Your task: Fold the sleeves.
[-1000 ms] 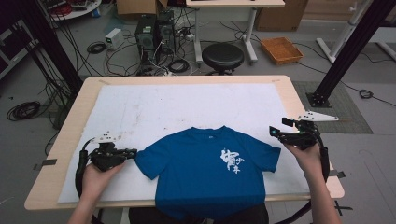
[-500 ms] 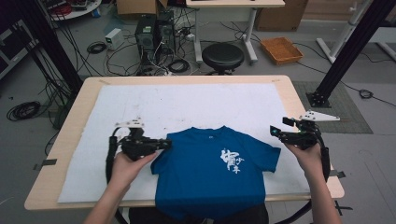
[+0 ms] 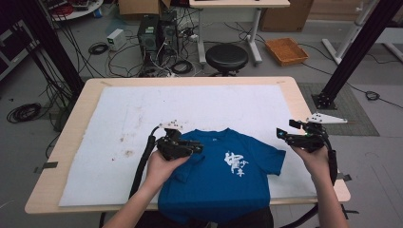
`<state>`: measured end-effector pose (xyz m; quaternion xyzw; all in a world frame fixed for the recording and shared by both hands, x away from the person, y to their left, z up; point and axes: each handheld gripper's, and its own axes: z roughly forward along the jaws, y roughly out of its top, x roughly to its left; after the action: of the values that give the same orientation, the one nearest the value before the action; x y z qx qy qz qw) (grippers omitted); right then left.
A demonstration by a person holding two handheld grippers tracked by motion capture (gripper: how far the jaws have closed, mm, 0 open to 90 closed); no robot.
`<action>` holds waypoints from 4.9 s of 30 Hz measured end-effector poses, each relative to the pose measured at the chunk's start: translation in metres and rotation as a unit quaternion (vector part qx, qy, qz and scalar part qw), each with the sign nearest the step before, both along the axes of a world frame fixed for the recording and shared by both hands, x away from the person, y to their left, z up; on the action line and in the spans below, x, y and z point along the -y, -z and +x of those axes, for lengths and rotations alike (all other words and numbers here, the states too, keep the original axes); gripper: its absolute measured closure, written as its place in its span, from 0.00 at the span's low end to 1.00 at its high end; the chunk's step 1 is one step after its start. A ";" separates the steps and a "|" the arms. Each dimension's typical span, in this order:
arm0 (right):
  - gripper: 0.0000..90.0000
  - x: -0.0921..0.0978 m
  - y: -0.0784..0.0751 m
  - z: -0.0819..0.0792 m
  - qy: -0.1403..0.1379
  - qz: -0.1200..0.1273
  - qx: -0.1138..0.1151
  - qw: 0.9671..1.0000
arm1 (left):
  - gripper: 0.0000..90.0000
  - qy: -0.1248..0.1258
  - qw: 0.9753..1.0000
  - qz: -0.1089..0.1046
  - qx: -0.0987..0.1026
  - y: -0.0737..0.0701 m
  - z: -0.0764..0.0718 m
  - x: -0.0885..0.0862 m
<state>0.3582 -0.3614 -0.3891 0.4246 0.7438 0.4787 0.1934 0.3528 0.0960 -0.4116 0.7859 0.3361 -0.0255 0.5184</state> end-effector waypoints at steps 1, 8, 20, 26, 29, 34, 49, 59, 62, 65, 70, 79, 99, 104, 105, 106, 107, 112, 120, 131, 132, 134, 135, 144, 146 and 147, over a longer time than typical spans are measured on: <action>0.27 0.000 0.000 0.000 0.001 0.000 0.000 1.000 | 0.68 -0.002 1.000 -0.003 0.013 -0.002 -0.001 -0.003; 0.37 0.003 0.003 -0.001 0.007 0.004 -0.011 1.000 | 0.59 -0.054 0.994 0.013 0.090 -0.011 -0.013 -0.044; 0.71 0.022 0.031 -0.020 0.013 -0.007 -0.091 0.996 | 0.57 -0.169 0.979 0.046 0.107 0.012 -0.031 -0.139; 0.74 0.021 0.045 -0.019 0.015 -0.005 -0.143 0.990 | 0.57 -0.180 0.978 0.051 0.091 0.022 -0.030 -0.154; 0.84 0.019 0.051 -0.017 0.016 -0.020 -0.173 0.985 | 0.57 -0.176 0.979 0.054 0.084 0.024 -0.028 -0.153; 0.99 0.017 0.044 -0.021 0.009 -0.024 -0.158 0.987 | 0.57 -0.173 0.980 0.058 0.085 0.025 -0.028 -0.150; 0.99 -0.093 -0.021 -0.041 -0.067 -0.086 -0.095 0.989 | 0.57 -0.164 0.982 0.057 0.077 0.028 -0.025 -0.148; 0.88 -0.183 -0.009 -0.033 -0.113 -0.152 -0.081 0.978 | 0.57 -0.154 0.984 0.066 0.067 0.032 -0.023 -0.144; 0.82 -0.179 -0.009 -0.035 -0.115 -0.139 -0.067 0.981 | 0.57 -0.153 0.984 0.068 0.065 0.033 -0.023 -0.143; 0.80 -0.157 -0.010 -0.039 -0.097 -0.116 -0.062 0.987 | 0.57 -0.152 0.984 0.071 0.064 0.034 -0.022 -0.142; 0.74 -0.114 0.000 -0.056 -0.059 -0.076 -0.074 0.993 | 0.57 -0.152 0.984 0.068 0.066 0.033 -0.023 -0.141; 0.78 -0.110 0.025 -0.089 -0.060 -0.104 -0.080 0.989 | 0.57 -0.134 0.987 0.047 0.081 0.020 -0.033 -0.126; 0.82 -0.119 0.032 -0.096 -0.098 -0.123 -0.061 0.986 | 0.57 -0.093 0.990 0.057 0.093 0.016 -0.040 -0.099; 0.86 -0.130 0.035 -0.091 -0.086 -0.155 -0.055 0.983 | 0.57 -0.090 0.990 0.059 0.091 0.017 -0.040 -0.097; 0.91 -0.132 0.037 -0.090 -0.086 -0.167 -0.054 0.981 | 0.57 -0.091 0.990 0.059 0.091 0.017 -0.040 -0.096; 0.97 -0.133 0.038 -0.091 -0.085 -0.177 -0.052 0.979 | 0.57 -0.091 0.990 0.060 0.091 0.017 -0.040 -0.096; 0.98 -0.133 0.038 -0.091 -0.088 -0.180 -0.053 0.978 | 0.57 -0.091 0.990 0.060 0.091 0.017 -0.040 -0.096; 0.99 -0.126 0.033 -0.099 -0.140 -0.160 -0.040 0.976 | 0.56 -0.091 0.990 0.059 0.088 0.018 -0.039 -0.097; 0.89 -0.117 0.038 -0.102 -0.251 -0.176 -0.036 0.951 | 0.56 -0.089 0.991 0.058 0.086 0.019 -0.039 -0.096; 0.80 -0.133 0.025 -0.081 -0.162 -0.126 -0.041 0.978 | 0.55 -0.086 0.991 0.060 0.085 0.020 -0.039 -0.093; 0.80 -0.139 0.027 -0.080 -0.161 -0.135 -0.044 0.977 | 0.55 -0.086 0.991 0.059 0.084 0.020 -0.039 -0.093; 0.80 -0.148 0.030 -0.076 -0.149 -0.149 -0.059 0.976 | 0.55 -0.087 0.991 0.059 0.083 0.021 -0.038 -0.093; 0.83 -0.151 0.032 -0.074 -0.141 -0.155 -0.067 0.975 | 0.55 -0.087 0.991 0.059 0.083 0.021 -0.038 -0.093; 0.99 -0.170 0.037 -0.080 -0.221 -0.172 -0.051 0.959 | 0.55 -0.086 0.991 0.060 0.080 0.022 -0.038 -0.093; 0.94 -0.166 0.035 -0.081 -0.233 -0.159 -0.046 0.958 | 0.55 -0.086 0.991 0.059 0.080 0.022 -0.038 -0.093; 0.94 -0.164 0.033 -0.081 -0.231 -0.152 -0.041 0.960 | 0.55 -0.086 0.991 0.059 0.080 0.022 -0.038 -0.093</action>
<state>0.2767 -0.1971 -0.4226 0.2255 0.8930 0.3738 0.1094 0.3147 0.1888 -0.4332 0.7827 0.3606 0.1022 0.4969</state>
